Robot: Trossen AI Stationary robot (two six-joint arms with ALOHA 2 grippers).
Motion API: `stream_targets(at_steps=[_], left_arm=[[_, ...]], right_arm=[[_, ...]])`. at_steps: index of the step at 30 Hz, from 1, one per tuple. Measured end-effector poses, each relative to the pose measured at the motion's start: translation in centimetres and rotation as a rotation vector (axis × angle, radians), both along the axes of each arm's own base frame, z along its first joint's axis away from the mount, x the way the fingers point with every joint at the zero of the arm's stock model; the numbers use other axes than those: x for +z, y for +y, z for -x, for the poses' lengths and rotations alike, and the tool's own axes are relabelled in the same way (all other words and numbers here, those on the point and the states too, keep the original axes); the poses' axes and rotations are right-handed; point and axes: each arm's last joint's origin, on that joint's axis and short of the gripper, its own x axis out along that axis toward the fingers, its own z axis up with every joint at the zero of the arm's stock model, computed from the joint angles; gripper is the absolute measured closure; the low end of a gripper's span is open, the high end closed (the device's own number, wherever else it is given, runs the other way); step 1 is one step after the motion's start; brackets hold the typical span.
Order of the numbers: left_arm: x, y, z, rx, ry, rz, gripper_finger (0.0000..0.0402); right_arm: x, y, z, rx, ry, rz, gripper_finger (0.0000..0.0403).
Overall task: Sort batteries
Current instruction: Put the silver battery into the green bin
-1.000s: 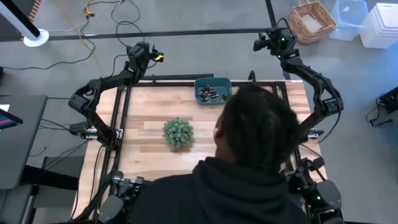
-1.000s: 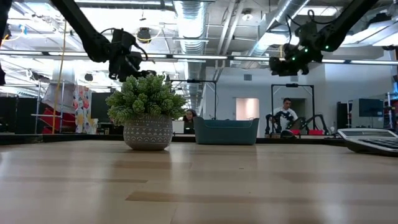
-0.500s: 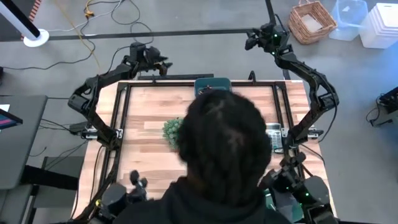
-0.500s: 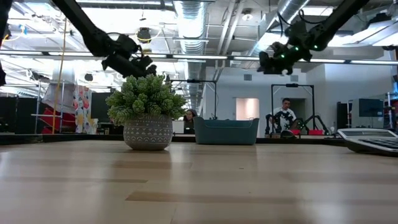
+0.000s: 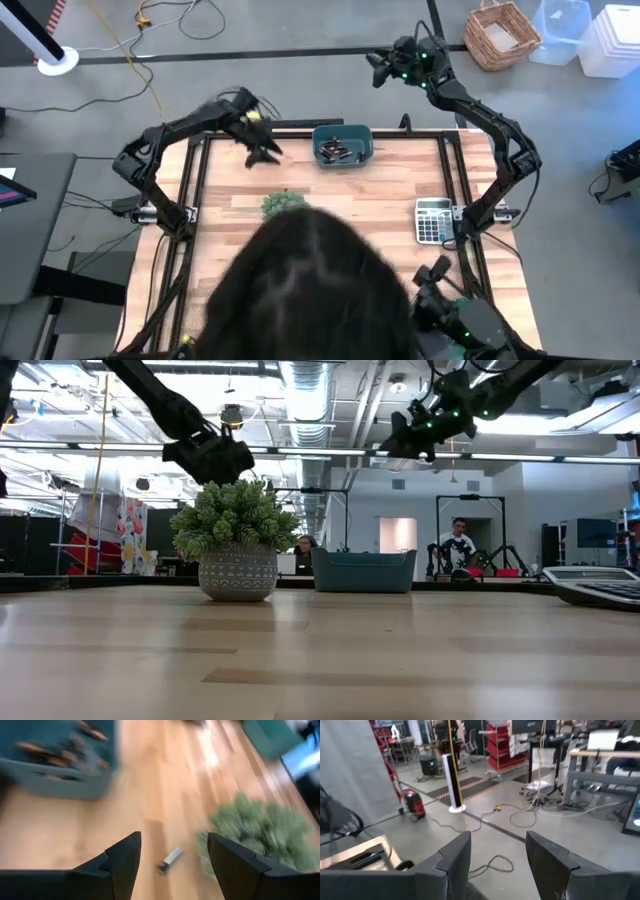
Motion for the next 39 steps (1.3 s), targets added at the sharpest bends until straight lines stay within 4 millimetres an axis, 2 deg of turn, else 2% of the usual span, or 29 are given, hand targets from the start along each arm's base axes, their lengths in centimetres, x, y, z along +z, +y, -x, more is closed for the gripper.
stream_targets(at_steps=[5,9,12,18,20,23,26,30,39], left_arm=[[-0.8,-2.6,-2.1,-0.128,0.026,-0.066,0.0180],[-2.2,-4.5,-3.4,-0.186,0.126,-0.168,0.0180],[-2.2,-4.2,-3.5,-0.121,0.163,-0.182,0.0181],[-1.4,-2.3,-2.4,0.037,0.079,-0.026,0.0209],[-1.7,-2.4,-2.0,0.028,0.109,-0.026,0.0220],[-2.7,-3.8,-2.5,-0.107,0.137,-0.089,0.0231],[-4.5,-5.2,-3.1,-0.184,0.187,-0.175,0.0231],[-5.5,-5.6,-3.8,-0.175,0.183,-0.302,0.0221],[-9.2,-6.2,-5.8,-0.264,0.170,-0.364,0.0205]], right_arm=[[-0.2,1.4,-1.8,0.098,0.060,-0.054,0.0198],[-0.7,2.6,-3.1,0.155,0.108,-0.080,0.0198],[-1.0,3.6,-4.0,0.278,0.116,-0.112,0.0198],[-2.0,6.9,-6.7,0.499,0.194,-0.181,0.0198],[-2.3,7.9,-7.4,0.543,0.228,-0.171,0.0198],[-2.5,8.8,-8.1,0.575,0.252,-0.165,0.0198],[-2.8,9.2,-8.7,0.576,0.256,-0.194,0.0198],[-3.5,9.4,-8.7,0.550,0.278,-0.286,0.0198],[-3.9,9.1,-8.3,0.490,0.322,-0.311,0.0198]])
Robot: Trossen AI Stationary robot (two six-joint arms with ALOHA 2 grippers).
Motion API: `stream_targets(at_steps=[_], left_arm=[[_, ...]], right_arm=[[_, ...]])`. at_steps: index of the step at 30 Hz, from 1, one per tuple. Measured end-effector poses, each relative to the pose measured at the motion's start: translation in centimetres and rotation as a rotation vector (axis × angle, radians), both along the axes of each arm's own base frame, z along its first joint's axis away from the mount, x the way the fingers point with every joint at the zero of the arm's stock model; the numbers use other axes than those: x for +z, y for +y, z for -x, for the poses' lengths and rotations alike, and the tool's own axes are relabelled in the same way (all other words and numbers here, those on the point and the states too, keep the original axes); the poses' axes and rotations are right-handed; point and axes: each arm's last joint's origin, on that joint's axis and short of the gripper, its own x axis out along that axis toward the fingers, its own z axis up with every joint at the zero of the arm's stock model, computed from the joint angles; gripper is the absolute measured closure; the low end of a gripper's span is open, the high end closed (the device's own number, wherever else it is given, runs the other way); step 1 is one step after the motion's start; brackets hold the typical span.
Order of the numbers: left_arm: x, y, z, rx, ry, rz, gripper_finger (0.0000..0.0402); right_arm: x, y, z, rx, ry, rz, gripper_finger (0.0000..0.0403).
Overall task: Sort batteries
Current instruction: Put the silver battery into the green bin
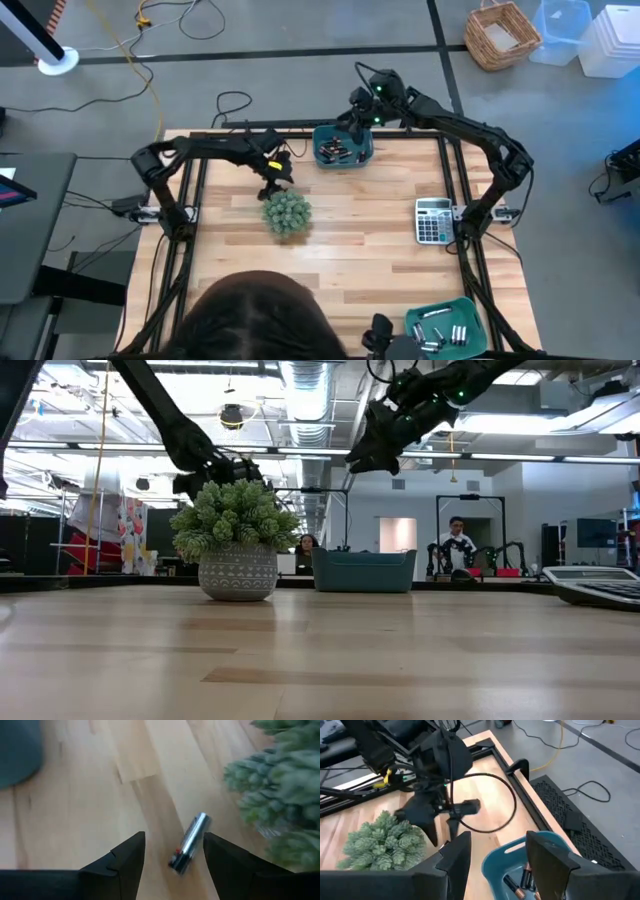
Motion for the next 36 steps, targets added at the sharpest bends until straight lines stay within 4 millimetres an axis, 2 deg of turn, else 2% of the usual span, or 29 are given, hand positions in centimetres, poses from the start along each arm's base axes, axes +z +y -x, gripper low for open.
stream_targets(at_steps=[5,12,17,26,32,36], left_arm=[[-1.3,-0.6,-1.0,-0.047,-0.001,0.018,0.0205],[-1.4,-1.1,-1.2,-0.066,0.008,0.012,0.0208],[-2.6,-0.9,-1.4,-0.054,0.056,0.002,0.0246],[-3.2,-0.8,-1.4,-0.016,0.093,0.000,0.0360],[-3.2,-0.9,-1.4,0.007,0.105,0.012,0.0360],[-2.1,-0.9,-1.6,0.023,0.071,0.033,0.0360]], right_arm=[[0.0,-0.6,0.5,-0.040,0.010,0.003,0.0198],[0.0,-1.3,1.0,-0.062,0.012,0.011,0.0198],[0.0,-1.6,1.3,-0.072,0.010,0.013,0.0198],[0.0,-1.5,1.2,-0.071,0.010,0.014,0.0198],[0.0,-1.5,1.3,-0.071,0.009,0.014,0.0198],[0.0,-1.6,1.3,-0.072,0.010,0.015,0.0198]])
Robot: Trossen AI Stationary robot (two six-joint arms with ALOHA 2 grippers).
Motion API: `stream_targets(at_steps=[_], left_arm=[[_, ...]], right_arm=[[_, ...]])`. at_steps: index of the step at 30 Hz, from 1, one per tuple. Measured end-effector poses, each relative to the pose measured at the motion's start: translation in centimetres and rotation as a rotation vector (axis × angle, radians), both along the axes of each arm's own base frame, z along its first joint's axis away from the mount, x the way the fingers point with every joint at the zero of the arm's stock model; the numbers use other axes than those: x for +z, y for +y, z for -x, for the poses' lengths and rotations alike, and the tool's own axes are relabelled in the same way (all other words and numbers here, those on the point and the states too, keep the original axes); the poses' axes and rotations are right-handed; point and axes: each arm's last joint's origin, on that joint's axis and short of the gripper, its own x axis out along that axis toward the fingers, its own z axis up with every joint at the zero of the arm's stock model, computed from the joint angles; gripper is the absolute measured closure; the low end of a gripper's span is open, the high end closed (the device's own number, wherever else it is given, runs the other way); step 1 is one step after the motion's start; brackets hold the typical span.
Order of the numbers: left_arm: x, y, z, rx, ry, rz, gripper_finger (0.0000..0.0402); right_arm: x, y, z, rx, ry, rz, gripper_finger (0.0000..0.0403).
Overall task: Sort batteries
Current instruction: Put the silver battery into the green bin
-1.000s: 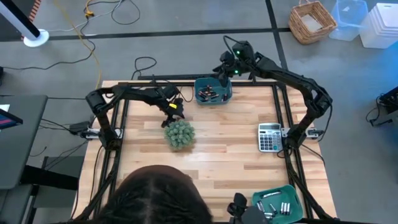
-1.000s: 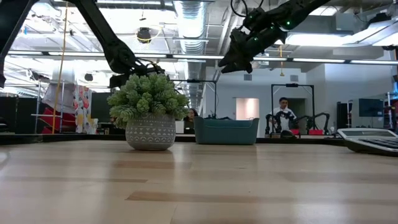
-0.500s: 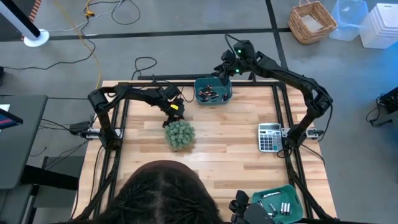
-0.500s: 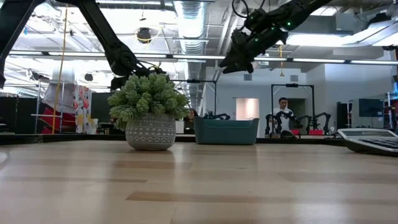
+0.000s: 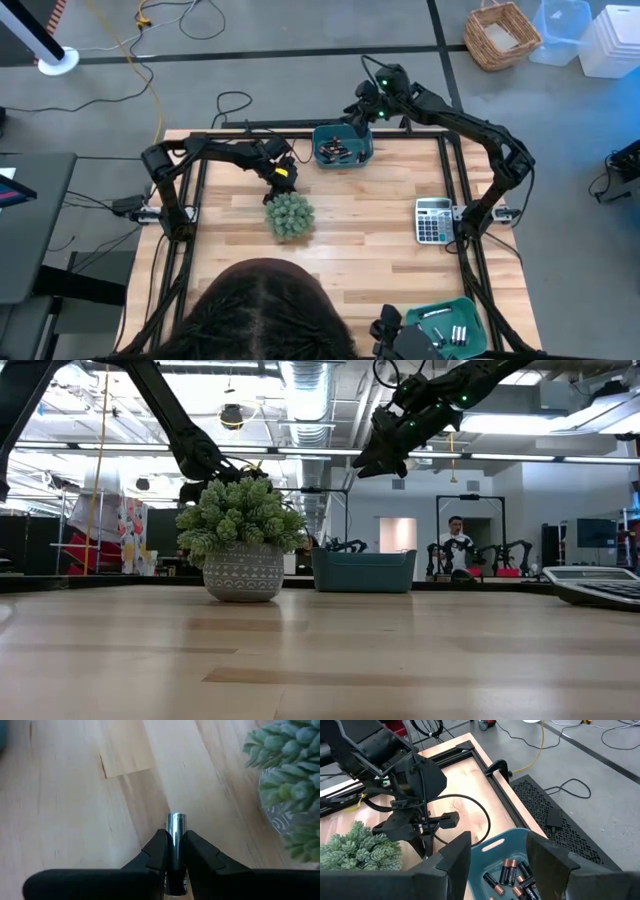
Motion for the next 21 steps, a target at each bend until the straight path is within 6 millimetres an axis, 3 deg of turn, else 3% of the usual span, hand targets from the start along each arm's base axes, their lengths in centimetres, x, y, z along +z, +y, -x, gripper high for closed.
stream_targets(at_steps=[21], left_arm=[[5.7,1.4,-2.1,0.049,-0.161,-0.076,0.0360]], right_arm=[[0.7,-0.6,0.2,0.021,-0.066,0.052,0.0198]])
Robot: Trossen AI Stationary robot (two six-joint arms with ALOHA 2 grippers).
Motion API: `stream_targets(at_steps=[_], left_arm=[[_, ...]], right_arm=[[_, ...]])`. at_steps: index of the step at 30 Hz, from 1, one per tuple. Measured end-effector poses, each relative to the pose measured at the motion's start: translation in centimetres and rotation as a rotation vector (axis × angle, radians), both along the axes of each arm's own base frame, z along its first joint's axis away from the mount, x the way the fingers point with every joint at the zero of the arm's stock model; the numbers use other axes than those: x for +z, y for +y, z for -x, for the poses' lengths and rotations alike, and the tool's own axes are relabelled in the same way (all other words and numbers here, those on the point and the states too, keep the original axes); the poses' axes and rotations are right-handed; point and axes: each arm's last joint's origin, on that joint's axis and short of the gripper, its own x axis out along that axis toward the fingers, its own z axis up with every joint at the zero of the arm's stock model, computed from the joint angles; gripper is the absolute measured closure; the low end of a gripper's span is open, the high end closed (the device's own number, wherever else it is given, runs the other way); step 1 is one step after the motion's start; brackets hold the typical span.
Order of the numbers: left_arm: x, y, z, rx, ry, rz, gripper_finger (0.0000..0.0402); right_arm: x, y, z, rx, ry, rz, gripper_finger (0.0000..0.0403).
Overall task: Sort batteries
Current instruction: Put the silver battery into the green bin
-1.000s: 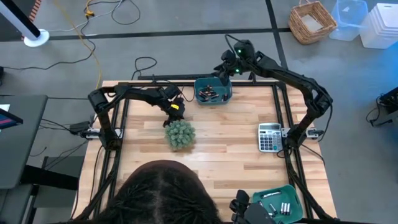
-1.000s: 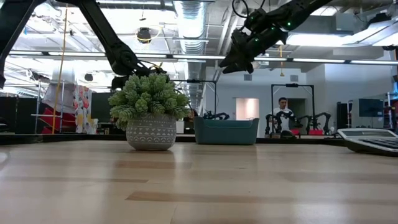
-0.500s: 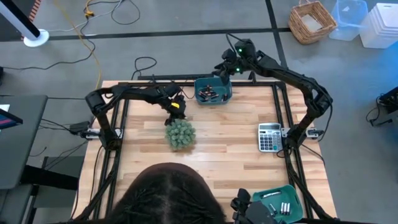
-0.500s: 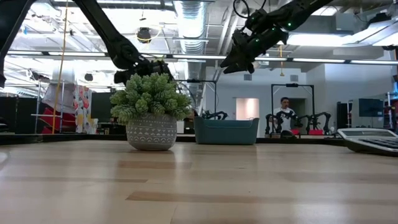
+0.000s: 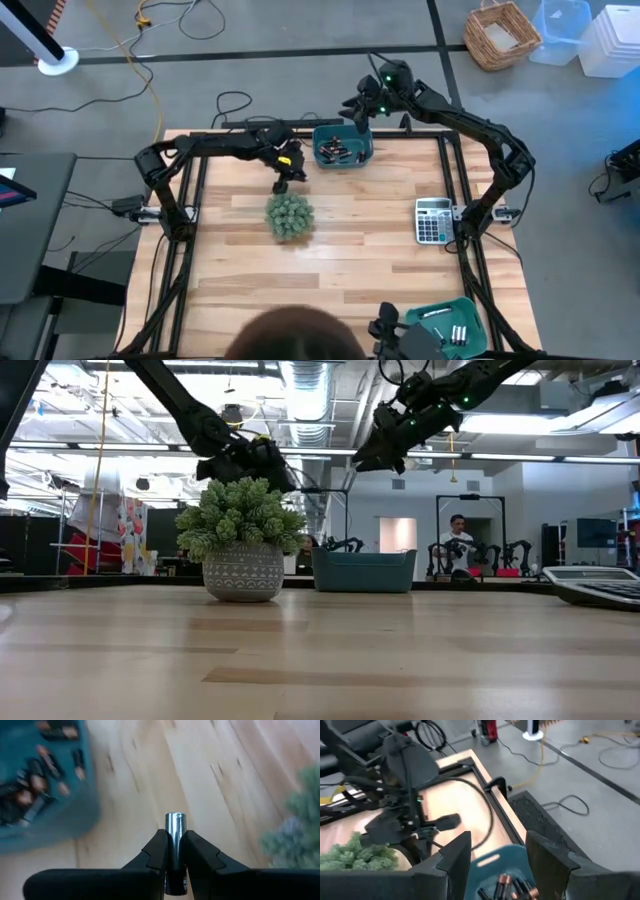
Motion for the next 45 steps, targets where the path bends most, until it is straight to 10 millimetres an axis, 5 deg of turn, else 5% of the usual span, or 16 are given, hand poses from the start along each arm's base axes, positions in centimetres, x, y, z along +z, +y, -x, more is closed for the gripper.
stream_targets(at_steps=[8,18,25,31,37,45], left_arm=[[4.4,0.8,-2.1,-0.089,-0.203,0.027,0.0360],[7.9,-0.5,-4.7,-0.220,-0.420,-0.003,0.0360],[8.2,-7.1,-7.7,-0.453,-0.479,0.000,0.0360],[9.5,-14.0,-10.1,-0.535,-0.606,-0.082,0.0360],[9.6,-19.2,-12.9,-0.473,-0.811,-0.052,0.0360],[7.6,-25.2,-18.6,-0.400,-0.825,0.052,0.0360]], right_arm=[[2.7,0.2,0.0,0.084,-0.045,0.216,0.0198],[10.8,1.2,0.1,0.155,-0.213,0.471,0.0198],[17.4,6.6,1.4,0.302,-0.393,0.621,0.0198],[22.6,11.9,4.9,0.333,-0.574,0.549,0.0198],[24.9,16.3,7.9,0.402,-0.693,0.385,0.0198],[26.2,21.2,9.8,0.532,-0.792,0.255,0.0198]])
